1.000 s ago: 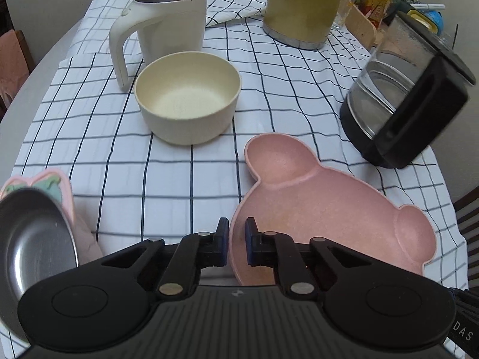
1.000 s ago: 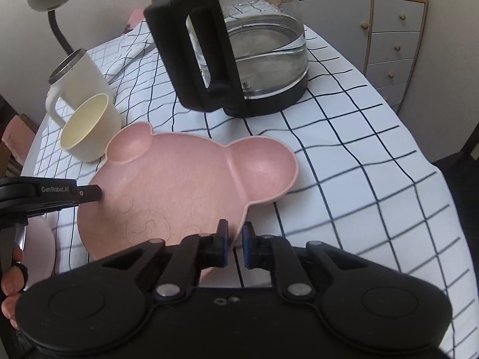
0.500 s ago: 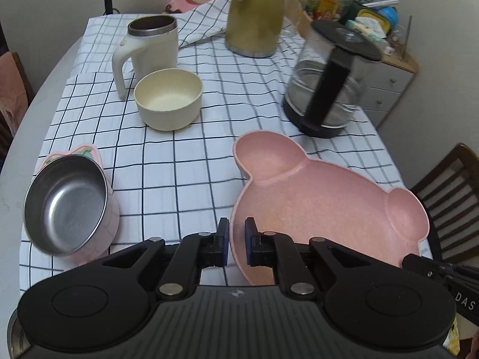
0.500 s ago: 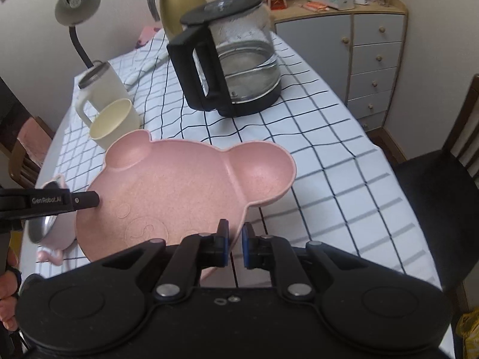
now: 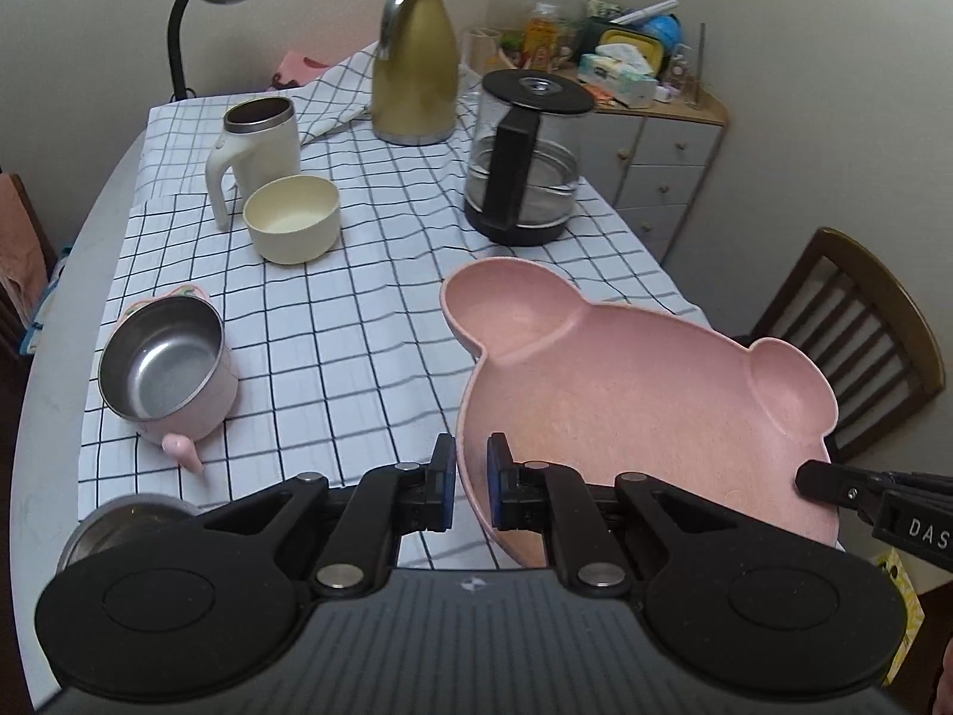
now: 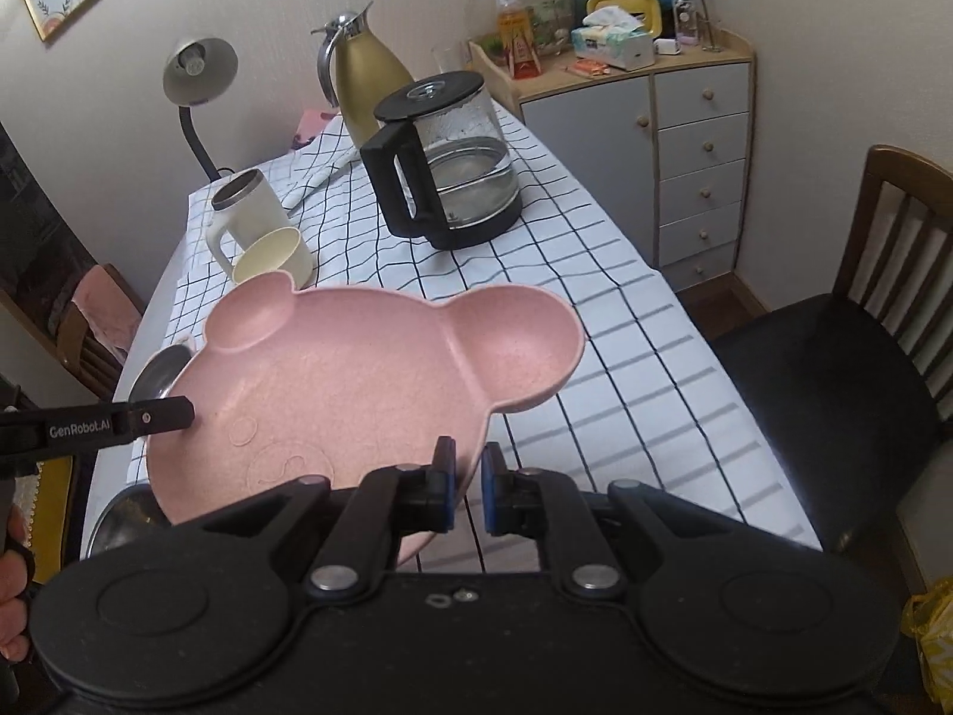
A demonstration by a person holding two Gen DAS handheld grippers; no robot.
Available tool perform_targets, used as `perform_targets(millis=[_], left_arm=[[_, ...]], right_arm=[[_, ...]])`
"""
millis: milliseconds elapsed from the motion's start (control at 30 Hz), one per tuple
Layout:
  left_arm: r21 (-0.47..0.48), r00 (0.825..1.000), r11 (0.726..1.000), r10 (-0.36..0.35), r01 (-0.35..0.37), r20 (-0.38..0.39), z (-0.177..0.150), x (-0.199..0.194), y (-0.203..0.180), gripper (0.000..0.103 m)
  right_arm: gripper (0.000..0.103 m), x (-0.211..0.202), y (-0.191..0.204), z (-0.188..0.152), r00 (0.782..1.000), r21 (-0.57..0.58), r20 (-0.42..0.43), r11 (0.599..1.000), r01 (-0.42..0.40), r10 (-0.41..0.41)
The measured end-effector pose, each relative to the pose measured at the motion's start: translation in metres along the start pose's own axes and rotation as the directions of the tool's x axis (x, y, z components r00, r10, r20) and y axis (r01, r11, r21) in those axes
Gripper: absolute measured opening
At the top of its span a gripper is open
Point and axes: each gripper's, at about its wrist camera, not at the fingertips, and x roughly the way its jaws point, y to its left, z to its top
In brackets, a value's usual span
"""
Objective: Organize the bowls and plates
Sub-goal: 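Lift the pink bear plate and carry it toward the stacked white plates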
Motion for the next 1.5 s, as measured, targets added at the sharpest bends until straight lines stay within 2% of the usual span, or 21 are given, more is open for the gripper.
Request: perform_targets(millis=[200,367,633,767,1000,1500], left_arm=[[0.026,0.998,0.998,-0.064,0.064,-0.016,-0.033,-0.016,-0.023,0.010],[0.067,0.996,0.994,-0.084,0.086,-0.029,-0.064,-0.020,-0.049,0.010],[0.122,0.993,0.988,-0.090,0.098,-0.074,-0.105,0.003,-0.080,0.010],[0.112,0.991,0.989,-0.080,0.092,-0.110,-0.117,0.023,-0.085,0.010],[0.151,0.992,0.985,-0.060,0.077,-0.113,-0.131,0.038,-0.095,0.010],[0.182,0.985,0.982,-0.024,0.055,-0.169,-0.136,0.064,-0.105,0.010]], right_arm=[[0.009,-0.032,-0.019,-0.025,1.000,0.001,0.004,1.000,0.016,-0.016],[0.009,-0.051,-0.041,-0.049,0.999,0.012,0.004,0.999,0.035,-0.035],[0.009,-0.055,-0.077,-0.085,0.998,0.010,-0.011,0.998,0.068,-0.068],[0.009,-0.043,-0.090,-0.100,0.997,0.000,-0.025,0.997,0.074,-0.074],[0.010,-0.025,-0.105,-0.117,0.996,-0.011,-0.045,0.997,0.078,-0.078],[0.010,0.000,-0.115,-0.120,0.992,-0.023,-0.077,0.995,0.100,-0.101]])
